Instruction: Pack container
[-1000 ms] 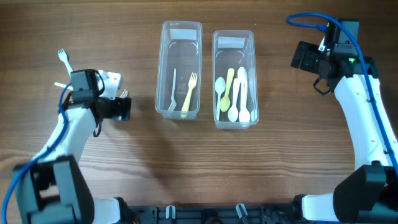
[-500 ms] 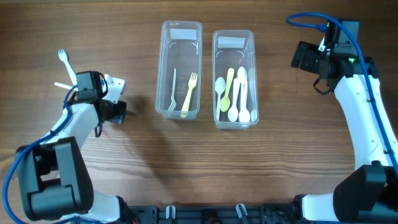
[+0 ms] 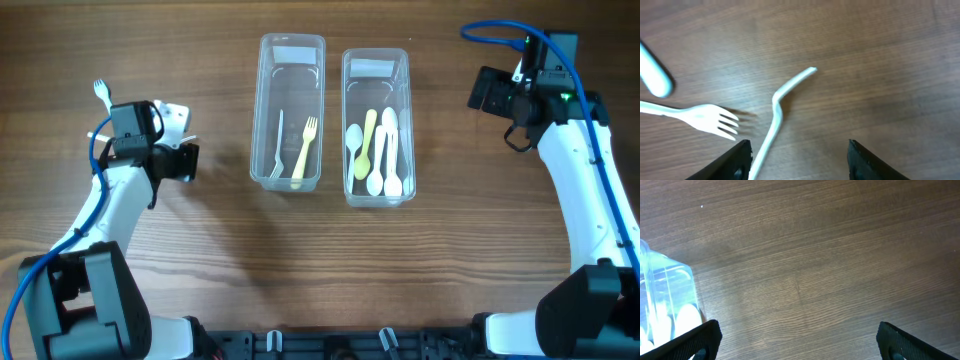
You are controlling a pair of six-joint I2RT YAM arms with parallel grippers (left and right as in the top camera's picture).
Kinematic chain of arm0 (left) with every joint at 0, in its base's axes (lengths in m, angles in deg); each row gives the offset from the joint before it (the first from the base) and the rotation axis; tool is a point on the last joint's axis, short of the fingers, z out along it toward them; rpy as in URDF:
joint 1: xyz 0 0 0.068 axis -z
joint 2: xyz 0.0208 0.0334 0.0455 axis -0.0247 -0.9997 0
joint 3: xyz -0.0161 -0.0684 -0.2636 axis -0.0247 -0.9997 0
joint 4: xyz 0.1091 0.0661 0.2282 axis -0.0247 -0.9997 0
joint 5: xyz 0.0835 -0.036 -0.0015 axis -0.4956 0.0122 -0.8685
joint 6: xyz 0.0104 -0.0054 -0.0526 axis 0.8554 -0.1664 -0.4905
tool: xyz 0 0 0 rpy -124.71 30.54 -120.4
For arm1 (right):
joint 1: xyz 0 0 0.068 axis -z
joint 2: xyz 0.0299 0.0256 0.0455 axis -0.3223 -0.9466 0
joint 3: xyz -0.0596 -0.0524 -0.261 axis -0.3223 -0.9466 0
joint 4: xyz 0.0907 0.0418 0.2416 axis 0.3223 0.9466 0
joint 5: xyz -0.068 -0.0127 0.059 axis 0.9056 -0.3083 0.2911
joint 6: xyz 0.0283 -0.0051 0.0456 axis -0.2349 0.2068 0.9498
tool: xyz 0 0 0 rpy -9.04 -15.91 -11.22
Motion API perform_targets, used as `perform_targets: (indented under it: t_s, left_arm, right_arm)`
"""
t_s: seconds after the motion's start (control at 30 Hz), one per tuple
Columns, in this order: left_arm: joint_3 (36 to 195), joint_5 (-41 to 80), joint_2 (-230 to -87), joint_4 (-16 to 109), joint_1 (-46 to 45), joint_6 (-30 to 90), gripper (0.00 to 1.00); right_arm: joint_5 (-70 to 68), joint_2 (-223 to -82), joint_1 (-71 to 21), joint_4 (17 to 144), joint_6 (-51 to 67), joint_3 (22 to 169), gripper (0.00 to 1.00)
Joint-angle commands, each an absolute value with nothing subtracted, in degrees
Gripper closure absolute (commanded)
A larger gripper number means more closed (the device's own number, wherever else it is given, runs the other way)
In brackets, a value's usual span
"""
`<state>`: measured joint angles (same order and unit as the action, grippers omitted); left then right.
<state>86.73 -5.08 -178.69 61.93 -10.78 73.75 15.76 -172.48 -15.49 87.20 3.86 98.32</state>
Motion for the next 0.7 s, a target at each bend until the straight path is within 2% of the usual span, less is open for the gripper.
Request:
perform_targets:
  t_s: [0.0, 0.37, 0.43, 0.47, 0.53, 0.67]
  left_arm:
    - [87.6, -6.5, -179.5, 64.9, -11.1, 74.9, 0.39]
    - [87.6, -6.3, -189.3, 64.9, -12.8, 74.9, 0.43]
    - [87.6, -6.3, -189.3, 63.9, -12.8, 74.9, 0.51]
    - [87.6, -6.3, -189.3, 63.3, -12.8, 74.9, 0.62]
    - [87.6, -6.3, -189.3, 62.8, -12.8, 74.4, 0.73]
    - [87.6, -6.3, -189.3, 62.4, -12.8, 71.0, 0.89]
  right_arm:
    - [16.1, -171.1, -15.4, 87.1, 3.2, 99.1, 0.0]
    - [16.1, -171.1, -15.4, 87.1, 3.2, 99.1, 0.0]
    - [16.1, -171.1, -15.4, 87.1, 3.2, 99.1, 0.0]
    - [16.1, -171.1, -15.4, 87.1, 3.2, 99.1, 0.0]
    - [16.1, -171.1, -15.4, 87.1, 3.2, 99.1, 0.0]
    - [16.1, -171.1, -15.4, 87.1, 3.2, 99.1, 0.0]
